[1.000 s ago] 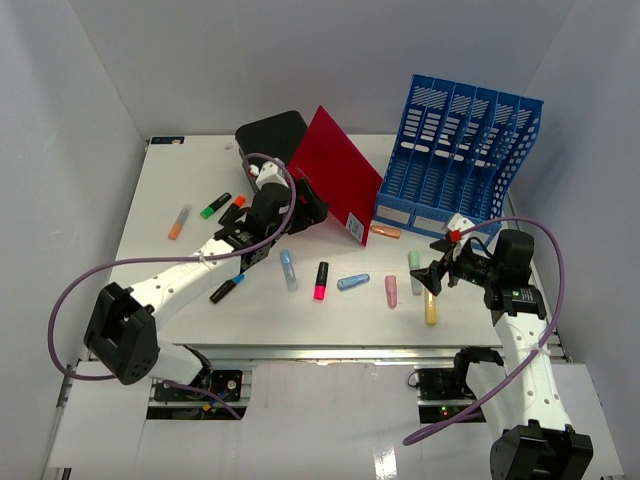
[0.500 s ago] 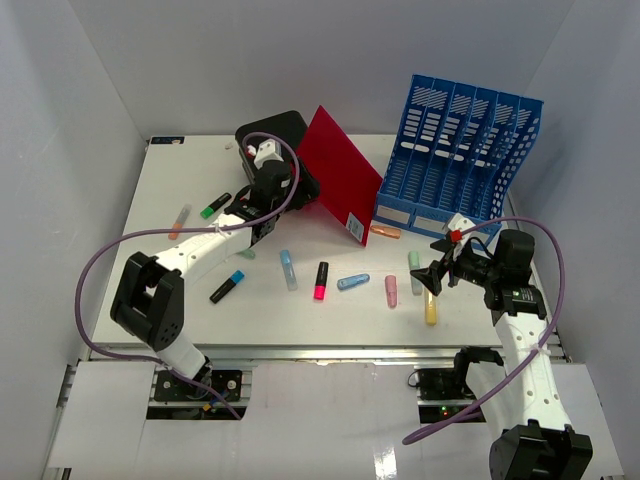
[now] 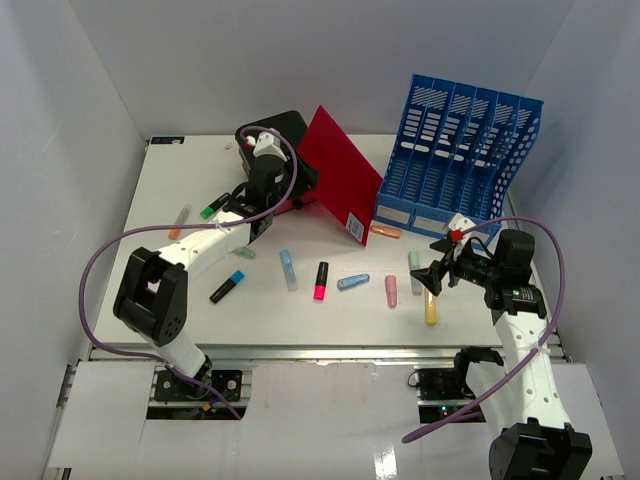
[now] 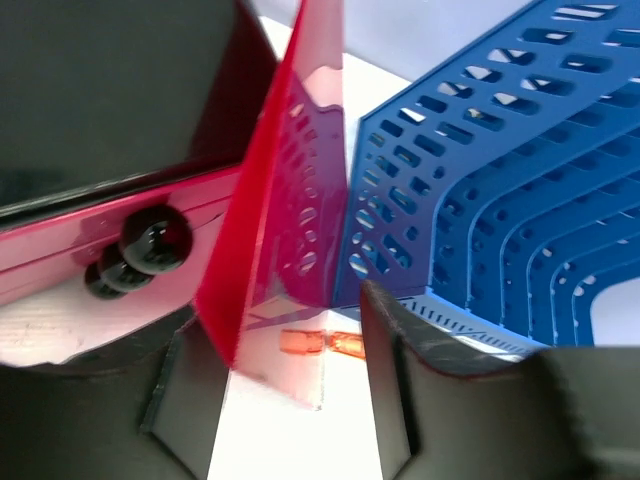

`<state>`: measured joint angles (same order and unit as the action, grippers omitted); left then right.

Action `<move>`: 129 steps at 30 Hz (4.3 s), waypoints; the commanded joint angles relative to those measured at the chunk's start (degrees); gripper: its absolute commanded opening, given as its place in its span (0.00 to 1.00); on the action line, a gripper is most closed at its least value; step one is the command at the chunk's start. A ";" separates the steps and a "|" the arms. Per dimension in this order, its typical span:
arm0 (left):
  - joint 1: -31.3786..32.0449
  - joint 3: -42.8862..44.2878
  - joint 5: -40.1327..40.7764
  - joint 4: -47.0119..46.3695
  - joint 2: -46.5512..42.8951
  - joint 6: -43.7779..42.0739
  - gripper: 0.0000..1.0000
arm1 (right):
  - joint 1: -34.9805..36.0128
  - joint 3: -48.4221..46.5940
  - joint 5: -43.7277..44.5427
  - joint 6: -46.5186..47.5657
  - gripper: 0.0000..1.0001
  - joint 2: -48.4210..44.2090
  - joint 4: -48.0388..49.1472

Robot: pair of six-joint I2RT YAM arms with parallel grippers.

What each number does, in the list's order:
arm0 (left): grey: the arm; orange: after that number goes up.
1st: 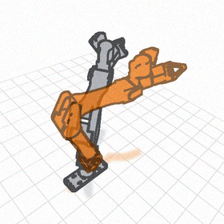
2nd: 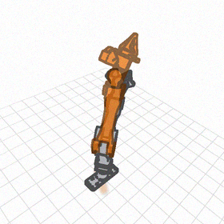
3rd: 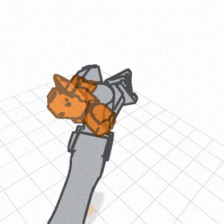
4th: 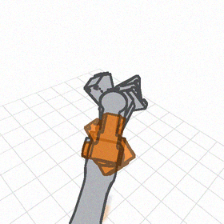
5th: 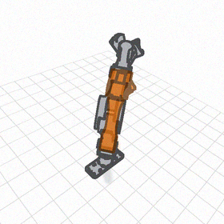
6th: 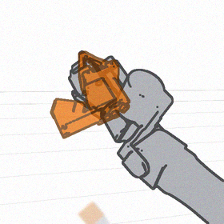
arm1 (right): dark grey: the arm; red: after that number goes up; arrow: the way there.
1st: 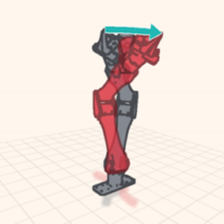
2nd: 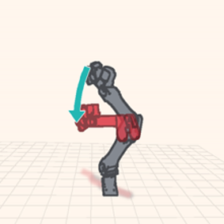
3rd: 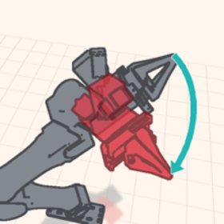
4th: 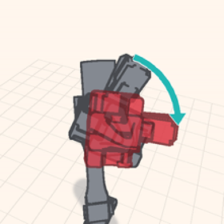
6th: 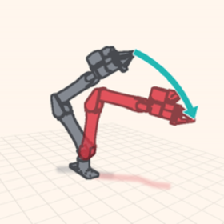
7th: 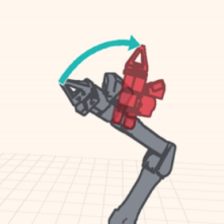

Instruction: Organize the desk

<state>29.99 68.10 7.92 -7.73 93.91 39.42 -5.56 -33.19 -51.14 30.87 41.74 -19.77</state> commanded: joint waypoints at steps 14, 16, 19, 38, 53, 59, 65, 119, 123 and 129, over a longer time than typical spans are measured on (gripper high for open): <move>-2.01 0.38 -5.67 -4.54 -0.70 -0.87 0.25 | -0.68 -0.17 -2.79 0.33 0.90 0.09 -0.31; -2.03 0.80 -5.98 -4.23 -0.75 -0.92 0.21 | -0.68 -0.12 -3.16 0.33 0.90 0.09 -0.36; -1.96 1.66 -7.55 -4.46 -1.38 -1.47 0.13 | -0.76 -0.20 -4.58 0.72 0.90 -0.14 -0.83; -1.76 13.22 -10.73 5.06 -7.71 4.16 0.00 | 15.98 -15.59 15.21 -11.32 0.92 7.73 -1.70; -1.40 16.37 -5.37 15.91 -11.51 13.10 0.00 | 36.45 -40.54 37.78 -16.05 0.90 27.77 -3.04; -1.30 18.85 -5.01 18.78 -9.78 14.75 0.00 | 46.37 -49.09 50.46 -13.60 0.90 35.15 -0.24; -1.21 18.25 -4.71 19.28 -9.84 15.07 0.00 | 54.77 -49.44 68.80 -6.68 0.90 39.68 8.23; -0.86 16.62 -7.48 19.59 -20.39 16.04 0.68 | 55.08 -55.05 73.67 -3.02 0.08 46.36 9.65; -0.85 16.75 -7.83 19.11 -21.18 15.13 0.97 | 52.46 -55.36 67.07 -5.32 0.08 43.58 7.43; -0.90 18.57 -10.25 17.68 -21.94 13.80 0.98 | 47.84 -53.42 59.74 -8.30 0.08 37.35 6.16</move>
<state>29.02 83.78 0.54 13.13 74.64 54.50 44.80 -86.45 14.67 25.56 84.43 -13.73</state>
